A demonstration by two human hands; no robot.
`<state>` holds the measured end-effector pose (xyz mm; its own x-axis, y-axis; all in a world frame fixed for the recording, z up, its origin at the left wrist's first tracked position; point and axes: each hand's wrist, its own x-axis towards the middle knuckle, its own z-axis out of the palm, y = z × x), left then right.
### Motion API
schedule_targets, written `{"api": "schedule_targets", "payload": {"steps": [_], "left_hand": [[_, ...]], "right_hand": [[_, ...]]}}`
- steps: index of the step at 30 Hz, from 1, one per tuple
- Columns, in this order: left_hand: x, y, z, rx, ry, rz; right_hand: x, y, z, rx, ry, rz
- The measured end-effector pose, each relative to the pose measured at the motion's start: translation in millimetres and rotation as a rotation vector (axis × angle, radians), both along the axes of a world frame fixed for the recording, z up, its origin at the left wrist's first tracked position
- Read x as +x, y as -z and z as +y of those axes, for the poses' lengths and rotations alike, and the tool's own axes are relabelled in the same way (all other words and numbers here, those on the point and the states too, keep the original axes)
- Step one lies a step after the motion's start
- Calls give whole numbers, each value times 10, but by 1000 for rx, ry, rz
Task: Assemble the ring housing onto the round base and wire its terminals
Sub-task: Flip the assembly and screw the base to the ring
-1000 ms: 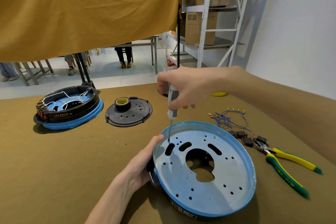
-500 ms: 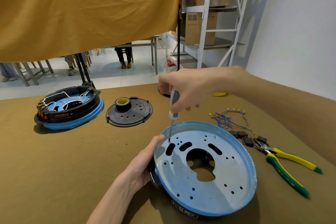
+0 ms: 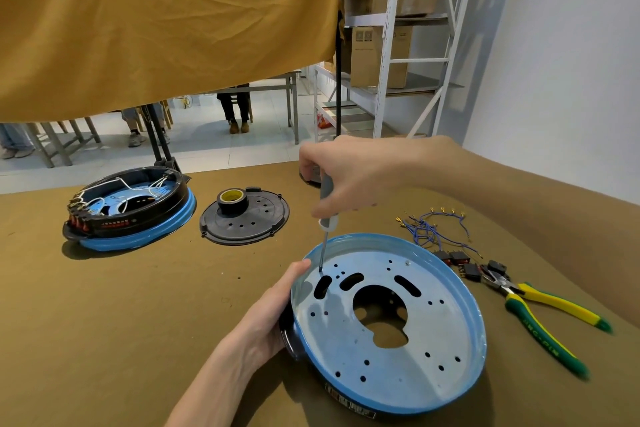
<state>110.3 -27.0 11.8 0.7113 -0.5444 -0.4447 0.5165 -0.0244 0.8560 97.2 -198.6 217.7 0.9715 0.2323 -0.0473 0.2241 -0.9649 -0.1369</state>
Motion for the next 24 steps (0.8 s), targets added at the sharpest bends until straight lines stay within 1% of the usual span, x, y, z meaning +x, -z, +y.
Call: {"api": "schedule_targets", "payload": {"steps": [2,6,10,14,18,22,24], "left_hand": [[-5,-7,0,8,-2,1],[-16,-19,2,19,-14,12],[-29,-46,4,29,-11,14],[-41,-62,7,32,-5,25],[-44,-62,12,49,-1,13],[-35,-56,8,44,-4,6],[-36,-56,3,36,-5,8]], "right_hand": [[-20,-37,-20,37,-8,67],[-6,29,21,-58,25,-61],[-53,-46,-19,-8,-14,67],[-29,-5,12,-59,9,-58],[-40,-66,-53,-23,5,56],[-33,-11,-40,-29,38,-24],[-41,-48,-65,-23,27,32]]}}
